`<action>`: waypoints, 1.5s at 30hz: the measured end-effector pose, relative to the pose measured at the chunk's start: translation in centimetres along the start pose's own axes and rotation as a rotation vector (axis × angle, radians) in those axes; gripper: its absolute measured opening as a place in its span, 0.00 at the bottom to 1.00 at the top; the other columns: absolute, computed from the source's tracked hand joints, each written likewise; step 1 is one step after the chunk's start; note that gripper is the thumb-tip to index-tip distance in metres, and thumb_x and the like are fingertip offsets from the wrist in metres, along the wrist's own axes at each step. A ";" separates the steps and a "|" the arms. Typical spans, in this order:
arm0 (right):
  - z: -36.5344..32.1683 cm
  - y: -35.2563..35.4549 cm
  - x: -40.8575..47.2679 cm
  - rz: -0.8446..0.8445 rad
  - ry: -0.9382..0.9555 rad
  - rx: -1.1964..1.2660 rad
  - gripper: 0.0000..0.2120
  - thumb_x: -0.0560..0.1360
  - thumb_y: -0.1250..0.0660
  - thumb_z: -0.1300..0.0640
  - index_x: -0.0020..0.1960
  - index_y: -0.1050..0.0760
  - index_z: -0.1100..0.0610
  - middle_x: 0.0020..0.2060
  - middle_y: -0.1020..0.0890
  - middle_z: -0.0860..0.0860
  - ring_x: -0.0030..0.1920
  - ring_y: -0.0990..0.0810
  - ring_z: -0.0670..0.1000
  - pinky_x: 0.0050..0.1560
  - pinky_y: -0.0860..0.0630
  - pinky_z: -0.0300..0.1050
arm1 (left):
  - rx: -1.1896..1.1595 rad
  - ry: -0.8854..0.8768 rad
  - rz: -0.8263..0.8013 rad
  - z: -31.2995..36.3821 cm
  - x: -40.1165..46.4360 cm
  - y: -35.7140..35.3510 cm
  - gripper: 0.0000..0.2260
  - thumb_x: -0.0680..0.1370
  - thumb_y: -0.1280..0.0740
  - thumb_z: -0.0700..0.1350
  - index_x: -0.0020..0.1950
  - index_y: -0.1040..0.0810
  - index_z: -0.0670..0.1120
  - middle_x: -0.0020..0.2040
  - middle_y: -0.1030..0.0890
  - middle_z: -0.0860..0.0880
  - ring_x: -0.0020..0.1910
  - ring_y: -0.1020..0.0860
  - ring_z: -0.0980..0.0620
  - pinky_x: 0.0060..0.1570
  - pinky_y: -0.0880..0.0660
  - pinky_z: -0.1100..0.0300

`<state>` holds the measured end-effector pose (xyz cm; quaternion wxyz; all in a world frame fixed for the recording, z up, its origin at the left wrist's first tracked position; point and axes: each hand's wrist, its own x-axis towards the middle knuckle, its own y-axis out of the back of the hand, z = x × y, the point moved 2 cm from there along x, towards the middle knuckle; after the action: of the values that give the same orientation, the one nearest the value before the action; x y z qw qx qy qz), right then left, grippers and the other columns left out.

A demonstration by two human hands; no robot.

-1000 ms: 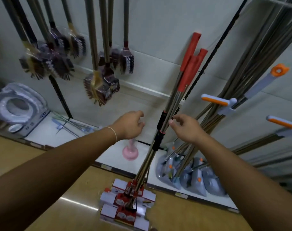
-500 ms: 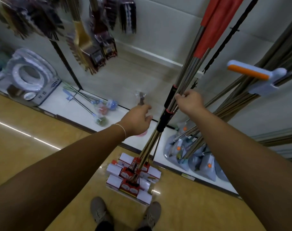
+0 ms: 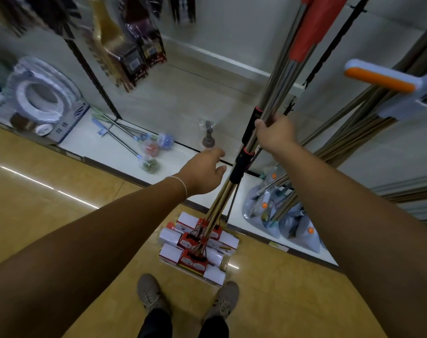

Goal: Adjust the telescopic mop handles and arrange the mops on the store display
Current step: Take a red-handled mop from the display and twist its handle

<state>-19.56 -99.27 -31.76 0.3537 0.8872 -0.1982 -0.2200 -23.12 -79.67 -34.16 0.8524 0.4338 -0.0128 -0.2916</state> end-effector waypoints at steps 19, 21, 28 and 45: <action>0.6 2.2 -12.1 -0.175 0.330 -0.093 0.15 0.78 0.35 0.48 0.54 0.25 0.60 0.46 0.19 0.56 0.44 0.21 0.55 0.41 0.30 0.41 | -0.295 0.064 -0.058 5.4 -3.9 -1.8 0.12 0.80 0.37 0.47 0.61 0.26 0.42 0.52 0.19 0.41 0.52 0.20 0.44 0.55 0.22 0.49; 0.5 2.3 -13.0 -0.204 0.326 -0.095 0.14 0.78 0.34 0.48 0.54 0.24 0.58 0.46 0.19 0.55 0.44 0.21 0.55 0.37 0.31 0.39 | -0.312 0.076 -0.073 5.3 -4.9 -1.8 0.12 0.80 0.36 0.47 0.58 0.24 0.42 0.51 0.19 0.41 0.52 0.20 0.43 0.56 0.22 0.47; -1.1 3.6 -17.5 -0.193 0.336 0.098 0.10 0.77 0.32 0.47 0.53 0.22 0.51 0.47 0.16 0.50 0.49 0.18 0.51 0.52 0.21 0.48 | -0.372 0.005 -0.111 3.9 -8.5 -1.3 0.10 0.78 0.32 0.47 0.51 0.22 0.40 0.43 0.19 0.42 0.44 0.20 0.45 0.49 0.22 0.51; -2.1 2.2 -37.9 0.338 0.267 0.276 0.08 0.78 0.37 0.48 0.51 0.24 0.51 0.42 0.18 0.50 0.46 0.19 0.50 0.46 0.21 0.54 | -0.181 -0.359 -0.605 3.9 -18.9 1.9 0.07 0.75 0.30 0.51 0.39 0.21 0.51 0.32 0.22 0.55 0.30 0.27 0.59 0.38 0.28 0.59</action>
<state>-50.12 -80.43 -19.35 0.2841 0.9026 -0.3234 -0.0094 -38.91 -72.07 -26.01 0.7467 0.2828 -0.0076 -0.6020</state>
